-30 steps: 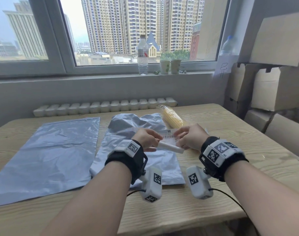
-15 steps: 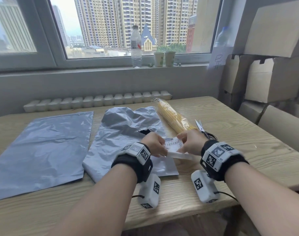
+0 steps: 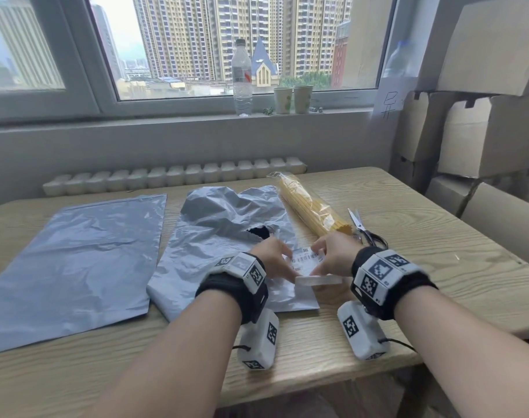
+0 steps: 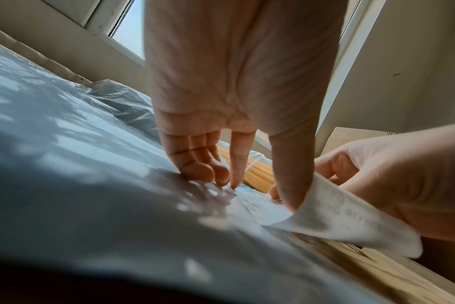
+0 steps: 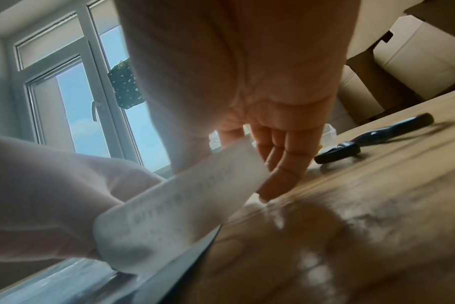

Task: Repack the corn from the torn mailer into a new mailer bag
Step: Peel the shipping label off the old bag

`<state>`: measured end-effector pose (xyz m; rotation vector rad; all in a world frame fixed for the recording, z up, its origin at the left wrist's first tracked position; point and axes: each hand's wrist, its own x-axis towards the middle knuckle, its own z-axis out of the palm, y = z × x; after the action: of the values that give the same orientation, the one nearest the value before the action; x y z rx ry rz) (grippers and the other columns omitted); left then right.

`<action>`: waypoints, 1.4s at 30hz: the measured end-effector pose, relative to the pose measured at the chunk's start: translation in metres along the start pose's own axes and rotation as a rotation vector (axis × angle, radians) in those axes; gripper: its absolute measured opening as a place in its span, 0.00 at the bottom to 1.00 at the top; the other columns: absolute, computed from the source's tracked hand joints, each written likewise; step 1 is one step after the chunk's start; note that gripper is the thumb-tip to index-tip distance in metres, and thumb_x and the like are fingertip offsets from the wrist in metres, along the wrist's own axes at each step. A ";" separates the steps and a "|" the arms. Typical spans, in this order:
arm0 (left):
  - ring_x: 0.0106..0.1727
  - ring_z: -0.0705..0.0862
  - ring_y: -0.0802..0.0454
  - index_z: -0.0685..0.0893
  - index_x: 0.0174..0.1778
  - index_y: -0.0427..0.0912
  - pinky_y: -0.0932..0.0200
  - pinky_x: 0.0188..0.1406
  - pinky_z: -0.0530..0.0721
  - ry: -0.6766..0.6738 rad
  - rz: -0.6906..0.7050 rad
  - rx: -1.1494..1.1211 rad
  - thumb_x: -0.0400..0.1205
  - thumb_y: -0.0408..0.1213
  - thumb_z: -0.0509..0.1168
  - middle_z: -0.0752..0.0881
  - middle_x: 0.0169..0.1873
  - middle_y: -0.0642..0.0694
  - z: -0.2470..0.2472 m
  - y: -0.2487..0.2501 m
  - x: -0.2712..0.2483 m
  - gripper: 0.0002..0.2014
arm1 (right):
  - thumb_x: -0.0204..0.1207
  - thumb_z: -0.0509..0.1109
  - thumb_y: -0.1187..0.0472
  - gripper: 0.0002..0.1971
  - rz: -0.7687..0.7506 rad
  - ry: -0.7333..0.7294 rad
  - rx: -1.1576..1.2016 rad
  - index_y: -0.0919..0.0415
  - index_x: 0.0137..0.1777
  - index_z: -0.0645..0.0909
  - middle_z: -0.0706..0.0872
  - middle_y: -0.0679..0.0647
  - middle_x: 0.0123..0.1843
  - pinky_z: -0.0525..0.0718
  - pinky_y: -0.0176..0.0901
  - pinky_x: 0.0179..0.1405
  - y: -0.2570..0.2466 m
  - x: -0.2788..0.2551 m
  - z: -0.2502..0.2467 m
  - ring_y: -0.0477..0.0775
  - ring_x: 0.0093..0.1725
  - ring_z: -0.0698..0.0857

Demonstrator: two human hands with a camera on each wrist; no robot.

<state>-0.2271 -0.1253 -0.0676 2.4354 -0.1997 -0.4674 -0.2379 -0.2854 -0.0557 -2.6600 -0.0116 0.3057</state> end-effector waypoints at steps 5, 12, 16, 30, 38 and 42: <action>0.48 0.84 0.53 0.76 0.74 0.43 0.59 0.53 0.85 -0.028 -0.002 0.028 0.68 0.43 0.81 0.83 0.52 0.47 0.000 0.002 -0.004 0.37 | 0.66 0.82 0.58 0.34 0.015 -0.060 -0.040 0.54 0.73 0.76 0.80 0.53 0.71 0.79 0.44 0.64 -0.002 -0.005 -0.002 0.54 0.68 0.79; 0.45 0.86 0.48 0.77 0.73 0.45 0.58 0.41 0.85 0.073 0.030 0.031 0.74 0.35 0.75 0.83 0.53 0.44 0.002 0.002 -0.006 0.30 | 0.66 0.81 0.53 0.19 -0.031 0.101 0.006 0.50 0.58 0.87 0.83 0.43 0.52 0.80 0.42 0.58 0.002 -0.010 -0.009 0.48 0.54 0.82; 0.60 0.84 0.47 0.78 0.72 0.45 0.53 0.61 0.84 0.119 0.031 0.169 0.74 0.41 0.76 0.81 0.64 0.44 0.000 -0.001 -0.005 0.29 | 0.70 0.75 0.42 0.19 -0.172 0.009 0.012 0.53 0.55 0.88 0.90 0.47 0.50 0.81 0.35 0.42 -0.007 -0.019 -0.014 0.45 0.47 0.85; 0.76 0.70 0.46 0.70 0.79 0.45 0.53 0.74 0.73 0.031 -0.030 0.462 0.68 0.50 0.79 0.71 0.76 0.44 -0.003 0.000 -0.007 0.43 | 0.67 0.80 0.56 0.15 -0.179 -0.081 0.013 0.52 0.32 0.74 0.79 0.47 0.34 0.72 0.37 0.31 -0.006 -0.006 -0.011 0.45 0.33 0.78; 0.77 0.69 0.44 0.68 0.80 0.47 0.48 0.75 0.72 -0.028 -0.149 0.522 0.66 0.53 0.79 0.70 0.77 0.45 -0.015 -0.002 0.001 0.46 | 0.67 0.79 0.60 0.12 -0.158 0.173 0.327 0.55 0.34 0.77 0.85 0.54 0.41 0.81 0.43 0.37 -0.004 0.000 -0.030 0.55 0.42 0.85; 0.71 0.76 0.44 0.73 0.75 0.46 0.48 0.71 0.77 -0.036 -0.188 0.565 0.65 0.54 0.79 0.77 0.72 0.45 -0.022 0.000 0.003 0.43 | 0.68 0.78 0.60 0.09 -0.185 0.262 0.392 0.55 0.36 0.78 0.85 0.53 0.41 0.79 0.41 0.34 -0.004 0.001 -0.036 0.54 0.41 0.84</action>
<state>-0.2160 -0.1132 -0.0526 3.0178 -0.1300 -0.6013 -0.2285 -0.2975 -0.0231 -2.2682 -0.1030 -0.0949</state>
